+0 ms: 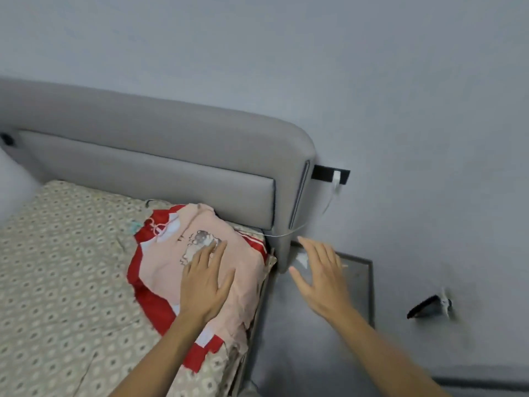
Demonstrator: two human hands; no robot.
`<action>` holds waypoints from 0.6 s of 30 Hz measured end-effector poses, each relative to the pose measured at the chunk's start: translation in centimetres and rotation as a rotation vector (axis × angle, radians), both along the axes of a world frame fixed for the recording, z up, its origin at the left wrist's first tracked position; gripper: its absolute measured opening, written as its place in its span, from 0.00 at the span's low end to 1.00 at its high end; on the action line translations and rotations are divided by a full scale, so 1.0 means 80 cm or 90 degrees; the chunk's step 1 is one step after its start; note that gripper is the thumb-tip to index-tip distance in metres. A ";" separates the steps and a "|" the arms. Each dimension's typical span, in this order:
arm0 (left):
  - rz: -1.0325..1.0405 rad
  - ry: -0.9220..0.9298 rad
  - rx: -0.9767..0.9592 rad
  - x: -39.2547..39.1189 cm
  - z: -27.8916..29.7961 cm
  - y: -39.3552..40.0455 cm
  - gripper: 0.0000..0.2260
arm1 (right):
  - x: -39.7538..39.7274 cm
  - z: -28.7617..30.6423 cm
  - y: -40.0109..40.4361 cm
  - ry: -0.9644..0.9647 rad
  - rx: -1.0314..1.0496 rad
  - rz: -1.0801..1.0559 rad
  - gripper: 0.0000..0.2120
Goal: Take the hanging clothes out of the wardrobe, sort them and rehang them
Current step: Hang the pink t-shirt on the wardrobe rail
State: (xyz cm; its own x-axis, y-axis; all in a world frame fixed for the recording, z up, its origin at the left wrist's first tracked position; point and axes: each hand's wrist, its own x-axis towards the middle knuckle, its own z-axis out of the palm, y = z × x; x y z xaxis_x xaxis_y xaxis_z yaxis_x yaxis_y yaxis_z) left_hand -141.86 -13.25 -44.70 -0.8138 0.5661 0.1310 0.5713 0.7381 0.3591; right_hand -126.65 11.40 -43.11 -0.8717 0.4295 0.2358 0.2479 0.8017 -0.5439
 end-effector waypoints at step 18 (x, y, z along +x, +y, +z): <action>0.488 -0.170 -0.041 -0.296 -0.134 -0.126 0.30 | -0.593 -0.159 -0.063 -0.134 0.088 0.509 0.29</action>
State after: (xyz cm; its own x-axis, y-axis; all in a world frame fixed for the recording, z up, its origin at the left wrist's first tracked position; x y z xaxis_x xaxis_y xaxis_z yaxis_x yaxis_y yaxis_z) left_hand -165.52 -23.32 -55.41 -0.9775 -0.1613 -0.1359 -0.2001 0.9128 0.3559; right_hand -174.12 6.36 -55.83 -0.9331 -0.3574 0.0392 -0.3381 0.8353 -0.4334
